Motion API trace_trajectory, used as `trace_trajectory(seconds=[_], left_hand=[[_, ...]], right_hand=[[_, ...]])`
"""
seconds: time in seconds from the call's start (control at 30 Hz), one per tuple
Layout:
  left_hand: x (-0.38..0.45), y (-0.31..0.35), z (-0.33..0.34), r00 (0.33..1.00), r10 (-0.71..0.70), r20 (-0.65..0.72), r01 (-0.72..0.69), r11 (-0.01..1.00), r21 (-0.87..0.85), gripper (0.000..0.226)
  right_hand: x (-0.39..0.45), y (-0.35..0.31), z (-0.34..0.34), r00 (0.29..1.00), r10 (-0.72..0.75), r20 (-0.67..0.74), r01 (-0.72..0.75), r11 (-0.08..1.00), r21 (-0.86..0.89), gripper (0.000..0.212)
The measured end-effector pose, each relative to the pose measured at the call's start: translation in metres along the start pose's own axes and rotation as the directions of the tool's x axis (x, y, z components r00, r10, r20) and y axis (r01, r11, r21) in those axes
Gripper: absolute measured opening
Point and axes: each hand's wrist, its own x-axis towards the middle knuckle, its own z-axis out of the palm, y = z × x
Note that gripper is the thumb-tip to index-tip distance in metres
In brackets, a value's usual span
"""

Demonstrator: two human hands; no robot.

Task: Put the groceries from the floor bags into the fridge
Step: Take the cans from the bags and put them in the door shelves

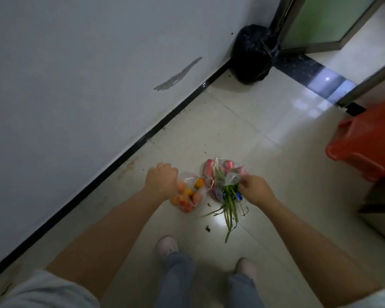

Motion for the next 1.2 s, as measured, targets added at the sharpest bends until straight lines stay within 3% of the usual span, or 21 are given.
trace_trajectory(seconds=[0.1,0.23,0.43,0.6,0.77,0.93,1.03,1.1,1.2], left_hand=[[0.048,0.000,0.031,0.997,0.070,0.023,-0.070,0.998,0.001,0.029],[0.121,0.025,0.088,0.997,0.083,0.003,-0.082,0.989,-0.126,0.033],[0.227,0.091,0.218,0.986,0.164,-0.010,-0.163,0.976,-0.146,0.032],[0.302,0.143,0.324,1.000,0.027,-0.004,-0.027,0.965,-0.261,0.032],[0.354,0.182,0.381,0.976,0.112,-0.186,-0.159,0.952,-0.263,0.042],[0.384,0.192,0.395,0.878,0.260,-0.402,-0.350,0.921,-0.170,0.051],[0.396,0.182,0.402,0.738,0.387,-0.553,-0.452,0.892,0.021,0.069],[0.405,0.170,0.414,0.635,0.450,-0.628,-0.501,0.859,0.108,0.084],[0.408,0.155,0.433,0.523,0.534,-0.664,-0.609,0.779,0.148,0.066]], right_hand=[[0.036,0.013,0.050,0.993,0.093,0.068,-0.094,0.995,0.016,0.018],[0.102,0.047,0.108,0.987,0.126,0.096,-0.124,0.992,-0.021,0.021],[0.214,0.132,0.184,0.993,0.119,-0.028,-0.120,0.992,-0.031,0.024],[0.293,0.213,0.249,0.971,0.132,-0.201,-0.123,0.991,0.059,0.026],[0.343,0.252,0.291,0.952,0.006,-0.307,-0.005,1.000,0.002,0.032],[0.372,0.263,0.306,0.877,-0.260,-0.404,0.237,0.966,-0.107,0.052],[0.378,0.264,0.299,0.854,-0.228,-0.468,0.209,0.974,-0.092,0.051],[0.380,0.262,0.294,0.826,-0.285,-0.487,0.252,0.959,-0.133,0.050],[0.389,0.253,0.285,0.758,-0.290,-0.584,0.284,0.953,-0.105,0.040]])
